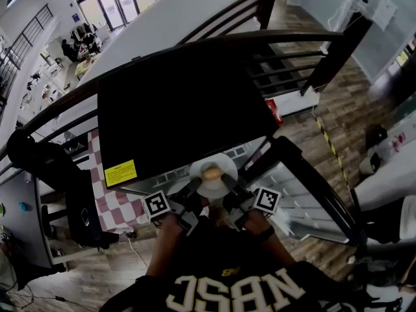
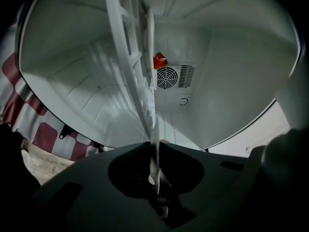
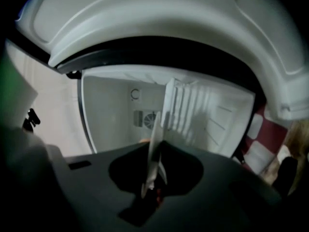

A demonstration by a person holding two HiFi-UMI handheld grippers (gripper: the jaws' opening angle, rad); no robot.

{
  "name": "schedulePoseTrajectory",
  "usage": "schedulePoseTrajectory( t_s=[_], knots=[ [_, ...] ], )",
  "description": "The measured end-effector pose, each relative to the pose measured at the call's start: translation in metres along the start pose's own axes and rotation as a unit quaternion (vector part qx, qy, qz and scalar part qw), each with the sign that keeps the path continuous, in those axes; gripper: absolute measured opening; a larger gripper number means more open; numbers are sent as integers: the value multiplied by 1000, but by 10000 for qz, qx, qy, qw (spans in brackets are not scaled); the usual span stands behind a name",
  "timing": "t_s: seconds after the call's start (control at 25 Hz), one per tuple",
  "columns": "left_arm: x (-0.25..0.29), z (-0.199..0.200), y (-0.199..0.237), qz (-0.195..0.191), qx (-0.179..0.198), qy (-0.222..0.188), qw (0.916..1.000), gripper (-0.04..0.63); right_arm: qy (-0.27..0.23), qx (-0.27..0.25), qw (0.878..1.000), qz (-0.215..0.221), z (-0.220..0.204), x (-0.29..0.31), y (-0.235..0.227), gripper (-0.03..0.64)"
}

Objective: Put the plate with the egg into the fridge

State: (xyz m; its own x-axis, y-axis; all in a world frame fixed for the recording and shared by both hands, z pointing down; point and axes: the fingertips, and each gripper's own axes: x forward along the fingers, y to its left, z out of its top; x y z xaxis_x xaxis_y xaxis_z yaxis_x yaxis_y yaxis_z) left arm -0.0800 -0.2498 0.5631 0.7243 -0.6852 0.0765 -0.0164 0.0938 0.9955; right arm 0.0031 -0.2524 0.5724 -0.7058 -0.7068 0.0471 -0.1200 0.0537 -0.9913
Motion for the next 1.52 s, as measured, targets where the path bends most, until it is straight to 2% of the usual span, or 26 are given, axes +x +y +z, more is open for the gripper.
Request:
schedulePoseTrajectory(
  t_s=[0.44, 0.68, 1.2, 1.52],
  knots=[
    [8, 20, 2, 8, -94, -148, 9998, 52, -43, 49, 10000, -62, 9, 21, -5, 41],
    [8, 18, 4, 53, -172, -152, 9997, 54, -101, 45, 9998, -168, 17, 24, -11, 41],
    [7, 19, 6, 93, -235, -320, 9992, 57, 84, 229, 9996, -104, 18, 32, -11, 41],
    [5, 19, 6, 159, -91, -461, 9988, 57, 211, -130, 9997, 9, 14, 27, -6, 43]
  ],
)
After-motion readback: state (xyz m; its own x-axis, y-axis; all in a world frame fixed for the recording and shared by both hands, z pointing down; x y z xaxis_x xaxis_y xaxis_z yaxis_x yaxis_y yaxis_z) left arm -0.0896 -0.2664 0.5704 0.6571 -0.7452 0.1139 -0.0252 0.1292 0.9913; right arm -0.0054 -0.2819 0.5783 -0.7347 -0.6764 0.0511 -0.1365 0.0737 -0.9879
